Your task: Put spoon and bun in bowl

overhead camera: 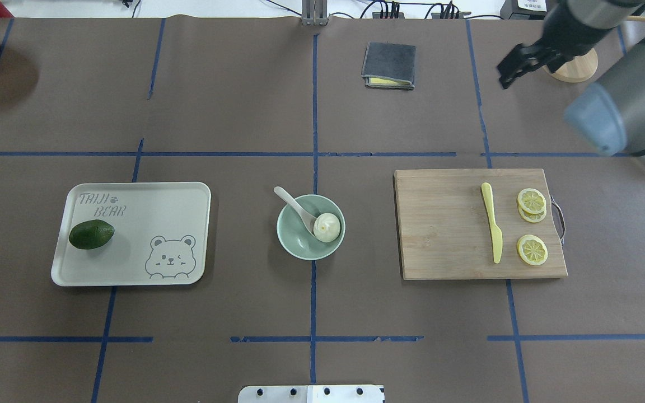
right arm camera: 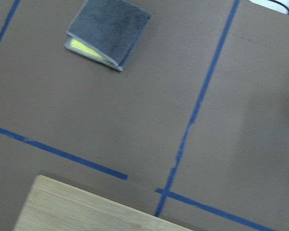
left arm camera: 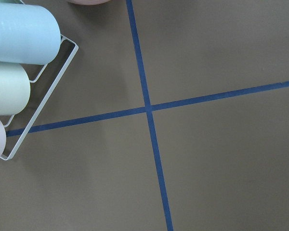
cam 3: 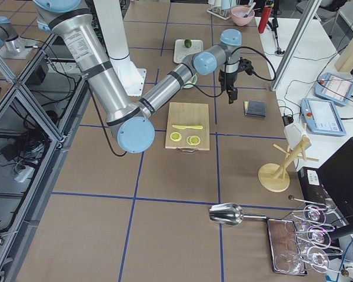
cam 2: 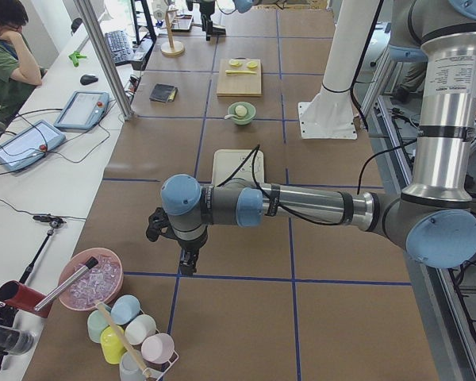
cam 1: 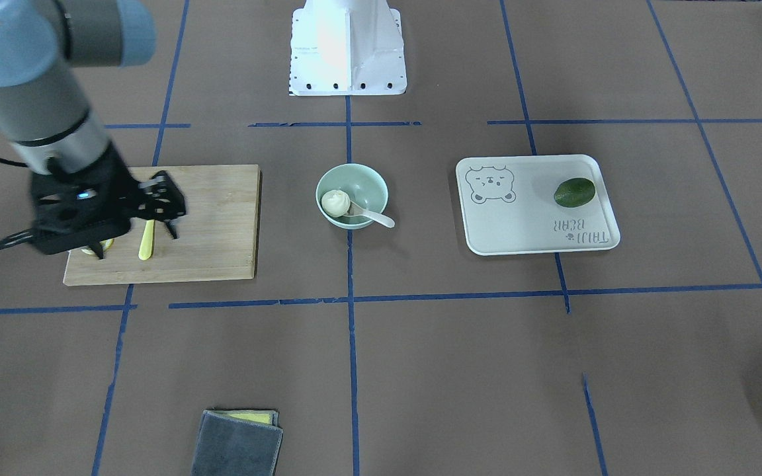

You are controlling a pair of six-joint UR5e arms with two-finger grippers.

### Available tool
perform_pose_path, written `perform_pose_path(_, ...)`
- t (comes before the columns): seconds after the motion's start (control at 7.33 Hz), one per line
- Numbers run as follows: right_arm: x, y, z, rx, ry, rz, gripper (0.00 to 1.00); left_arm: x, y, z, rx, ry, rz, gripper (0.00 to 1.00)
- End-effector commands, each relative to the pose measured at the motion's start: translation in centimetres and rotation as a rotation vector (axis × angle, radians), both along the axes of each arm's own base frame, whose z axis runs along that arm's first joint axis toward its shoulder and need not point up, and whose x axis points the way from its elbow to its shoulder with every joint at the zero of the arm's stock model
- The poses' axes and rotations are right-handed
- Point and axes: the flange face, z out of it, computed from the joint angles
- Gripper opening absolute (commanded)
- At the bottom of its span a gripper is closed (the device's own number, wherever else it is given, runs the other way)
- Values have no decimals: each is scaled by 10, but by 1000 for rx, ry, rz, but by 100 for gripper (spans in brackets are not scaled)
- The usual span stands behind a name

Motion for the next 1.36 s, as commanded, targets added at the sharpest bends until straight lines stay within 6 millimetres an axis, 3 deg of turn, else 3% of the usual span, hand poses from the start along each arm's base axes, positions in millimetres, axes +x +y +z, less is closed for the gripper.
perform_pose_path(0.0, 127, -25, 99, 8, 13, -52, 100, 0, 1, 0, 0, 0, 1, 100)
perform_pose_path(0.14, 158, -9, 155, -67, 37, -14, 100, 0, 1, 0, 0, 0, 1, 100)
perform_pose_path(0.27, 198, 25, 215, -167, 45, 47, 100, 0, 3, 1, -2, 2, 0, 100)
perform_pose_path(0.41, 222, 55, 254, -236, 49, 85, 100, 0, 7, 6, -11, 5, 0, 100)
perform_pose_path(0.55, 229, 75, 273, -270, 51, 96, 100, 0, 7, 6, -11, 5, 0, 100)
perform_pose_path(0.82, 237, 91, 301, -319, 50, 116, 100, 0, 8, 5, -11, 8, 0, 100)
perform_pose_path(0.95, 237, 93, 292, -286, 45, 116, 100, 1, 7, 4, -6, 10, 1, 100)
perform_pose_path(1.23, 237, 100, 303, -286, 47, 121, 100, 0, 5, 0, 3, 3, 0, 100)
